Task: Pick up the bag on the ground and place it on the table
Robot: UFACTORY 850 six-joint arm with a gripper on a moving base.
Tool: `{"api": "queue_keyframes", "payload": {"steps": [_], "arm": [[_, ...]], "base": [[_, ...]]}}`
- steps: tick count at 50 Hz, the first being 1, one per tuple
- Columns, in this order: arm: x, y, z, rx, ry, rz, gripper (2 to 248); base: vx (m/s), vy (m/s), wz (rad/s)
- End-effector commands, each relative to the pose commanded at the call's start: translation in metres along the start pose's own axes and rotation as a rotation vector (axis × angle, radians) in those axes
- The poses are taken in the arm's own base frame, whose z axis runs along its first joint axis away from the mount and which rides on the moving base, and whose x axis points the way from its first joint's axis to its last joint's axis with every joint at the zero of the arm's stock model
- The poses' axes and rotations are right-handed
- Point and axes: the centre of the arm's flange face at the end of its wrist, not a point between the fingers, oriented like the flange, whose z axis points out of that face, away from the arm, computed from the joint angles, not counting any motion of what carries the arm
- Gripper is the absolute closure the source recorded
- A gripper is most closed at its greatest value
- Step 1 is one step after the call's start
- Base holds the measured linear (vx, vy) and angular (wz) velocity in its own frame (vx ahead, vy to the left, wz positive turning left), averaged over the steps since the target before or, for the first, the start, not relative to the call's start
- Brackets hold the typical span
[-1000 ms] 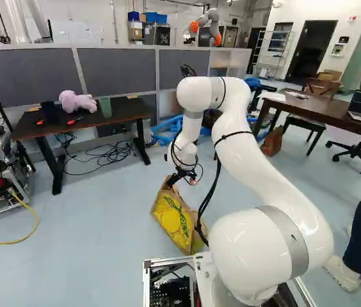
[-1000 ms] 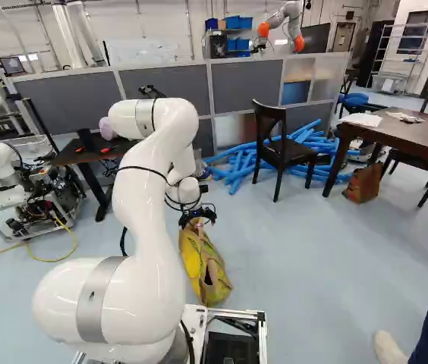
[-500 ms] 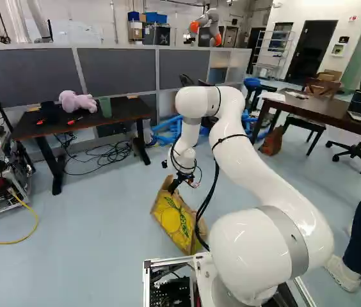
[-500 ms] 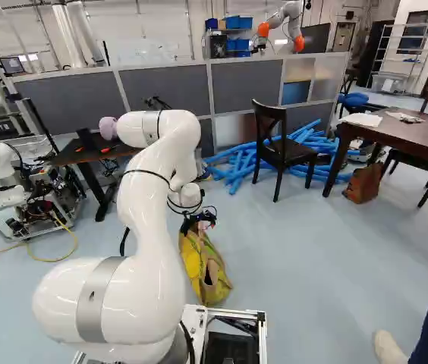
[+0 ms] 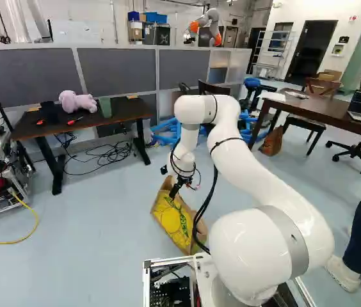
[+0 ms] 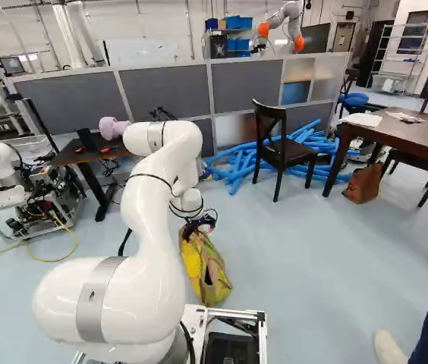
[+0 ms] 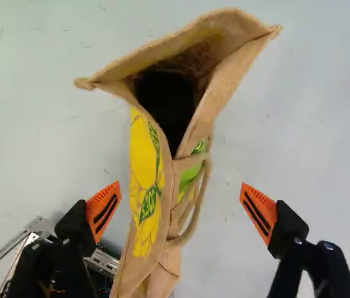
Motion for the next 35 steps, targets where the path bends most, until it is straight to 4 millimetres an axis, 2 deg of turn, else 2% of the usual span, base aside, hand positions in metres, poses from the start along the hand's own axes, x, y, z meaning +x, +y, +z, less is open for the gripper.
{"api": "queue_keyframes", "payload": {"steps": [35], "arm": [[-0.005, -0.006, 0.053, 0.011, -0.019, 0.013, 3]], "base": [[0.0, 0.0, 0.0]]}}
